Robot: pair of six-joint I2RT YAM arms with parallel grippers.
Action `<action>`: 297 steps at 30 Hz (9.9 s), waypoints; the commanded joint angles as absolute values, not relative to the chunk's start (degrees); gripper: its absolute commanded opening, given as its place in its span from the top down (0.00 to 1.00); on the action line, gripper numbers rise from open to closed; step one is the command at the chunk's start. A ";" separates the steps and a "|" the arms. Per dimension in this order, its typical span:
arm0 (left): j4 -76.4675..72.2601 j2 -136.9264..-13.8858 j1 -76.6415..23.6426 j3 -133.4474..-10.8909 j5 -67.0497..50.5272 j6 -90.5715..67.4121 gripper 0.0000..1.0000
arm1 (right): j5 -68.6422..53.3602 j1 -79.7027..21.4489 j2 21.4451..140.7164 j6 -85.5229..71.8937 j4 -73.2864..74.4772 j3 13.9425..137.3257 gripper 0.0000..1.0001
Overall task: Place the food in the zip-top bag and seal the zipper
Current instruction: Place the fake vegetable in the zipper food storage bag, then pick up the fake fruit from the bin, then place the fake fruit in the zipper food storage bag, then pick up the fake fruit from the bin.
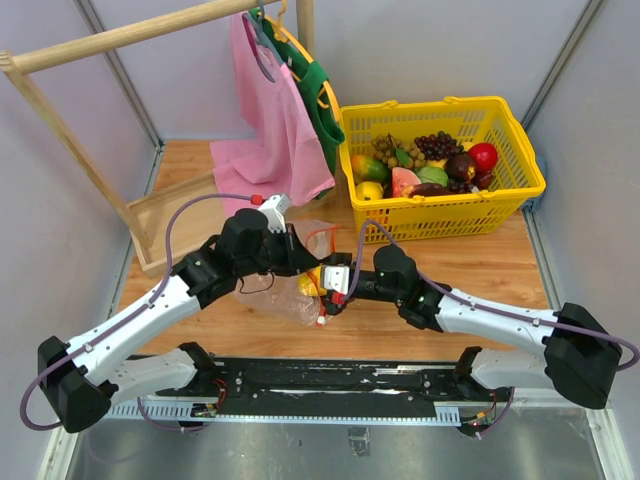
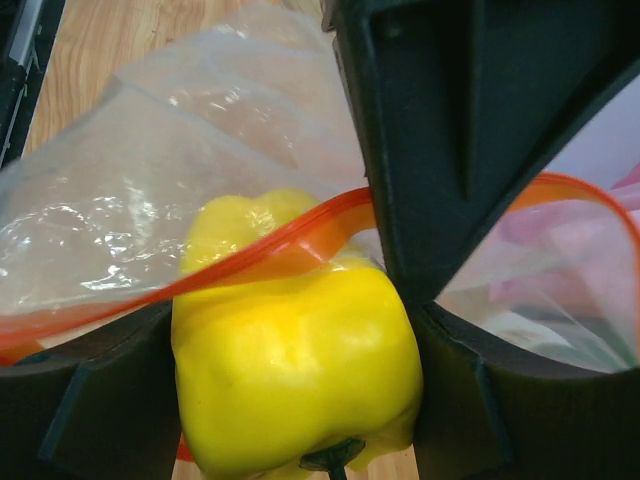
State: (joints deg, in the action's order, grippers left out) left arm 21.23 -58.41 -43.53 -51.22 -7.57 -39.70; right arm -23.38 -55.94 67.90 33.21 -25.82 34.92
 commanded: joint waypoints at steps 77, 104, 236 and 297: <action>28.43 -63.94 -44.74 -59.53 8.69 -32.65 1.00 | 5.03 -2.79 93.51 -0.71 31.73 94.12 0.20; 28.46 -64.79 -44.65 -60.13 7.20 -31.73 1.00 | -17.59 7.65 115.09 -13.43 15.85 95.11 0.18; 26.76 -56.38 -44.65 -57.28 3.71 -35.10 1.00 | 2.91 -50.63 78.43 -1.45 18.34 71.92 0.53; 31.06 -62.93 -44.65 -62.82 10.63 -36.12 1.00 | 19.33 -4.03 91.30 -4.33 16.57 87.87 0.25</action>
